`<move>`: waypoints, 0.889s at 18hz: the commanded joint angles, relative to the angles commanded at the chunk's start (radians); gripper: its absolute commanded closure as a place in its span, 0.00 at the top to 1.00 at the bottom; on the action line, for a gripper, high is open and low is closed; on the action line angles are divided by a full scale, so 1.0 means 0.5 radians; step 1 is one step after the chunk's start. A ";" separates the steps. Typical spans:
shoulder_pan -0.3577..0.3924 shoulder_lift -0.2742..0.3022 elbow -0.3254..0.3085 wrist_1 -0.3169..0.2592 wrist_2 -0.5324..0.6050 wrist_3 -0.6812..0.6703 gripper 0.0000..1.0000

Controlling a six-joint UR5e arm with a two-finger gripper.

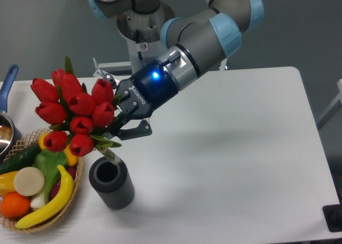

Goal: Insert the flowers into the vase
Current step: 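Carry the tulips over the black vase, tilting stems downward, then lower the tulip stems into the black vase opening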

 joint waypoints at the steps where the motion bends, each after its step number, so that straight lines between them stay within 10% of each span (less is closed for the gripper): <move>1: -0.003 -0.003 0.000 0.000 -0.003 0.000 0.36; 16: -0.028 -0.105 -0.073 0.000 0.000 0.141 0.37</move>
